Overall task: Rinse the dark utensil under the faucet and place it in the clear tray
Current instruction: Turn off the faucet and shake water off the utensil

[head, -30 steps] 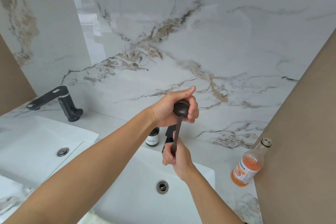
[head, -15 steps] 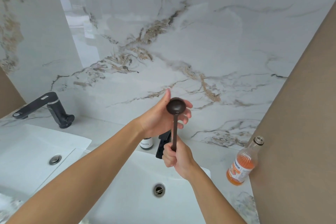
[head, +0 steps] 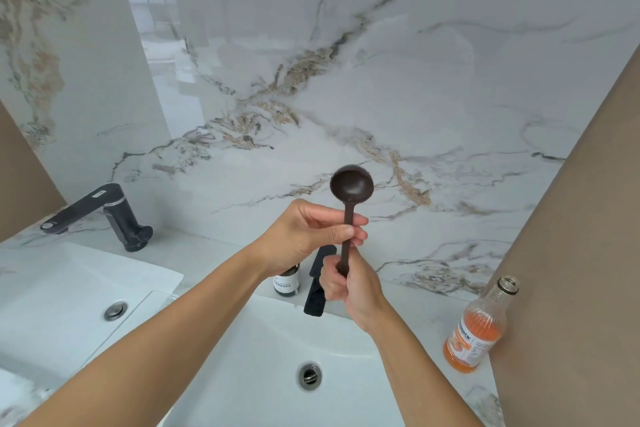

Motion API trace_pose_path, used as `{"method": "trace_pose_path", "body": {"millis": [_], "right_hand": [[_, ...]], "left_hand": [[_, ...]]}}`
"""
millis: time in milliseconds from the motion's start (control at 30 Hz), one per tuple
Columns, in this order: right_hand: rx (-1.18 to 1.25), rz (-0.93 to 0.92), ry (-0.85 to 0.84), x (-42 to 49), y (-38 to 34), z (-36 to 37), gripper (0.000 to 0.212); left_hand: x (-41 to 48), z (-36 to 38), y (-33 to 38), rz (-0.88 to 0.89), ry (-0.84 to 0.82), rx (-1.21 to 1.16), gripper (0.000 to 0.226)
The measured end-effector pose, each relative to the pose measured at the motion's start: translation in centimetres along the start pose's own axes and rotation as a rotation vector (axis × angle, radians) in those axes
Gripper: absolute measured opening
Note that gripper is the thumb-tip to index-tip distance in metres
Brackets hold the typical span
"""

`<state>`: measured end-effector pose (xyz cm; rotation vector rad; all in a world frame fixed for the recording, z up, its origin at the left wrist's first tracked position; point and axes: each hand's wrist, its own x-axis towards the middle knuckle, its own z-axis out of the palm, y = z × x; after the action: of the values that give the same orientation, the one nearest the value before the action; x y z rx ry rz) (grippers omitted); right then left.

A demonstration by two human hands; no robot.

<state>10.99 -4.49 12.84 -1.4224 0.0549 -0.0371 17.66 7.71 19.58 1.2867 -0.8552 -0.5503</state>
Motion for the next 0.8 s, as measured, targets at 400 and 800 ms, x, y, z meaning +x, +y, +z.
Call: {"method": "trace_pose_path", "body": {"millis": [400, 800], "right_hand": [[-0.438, -0.026, 0.087, 4.8, -7.7, 1.4, 0.064], [-0.849, -0.06, 0.289, 11.7, -4.3, 11.3, 0.033]], "left_hand": [[-0.1, -3.6, 5.0, 0.177, -0.159, 0.321, 0.022], [-3.9, -15.3, 5.2, 0.525, -0.394, 0.807, 0.02]]}}
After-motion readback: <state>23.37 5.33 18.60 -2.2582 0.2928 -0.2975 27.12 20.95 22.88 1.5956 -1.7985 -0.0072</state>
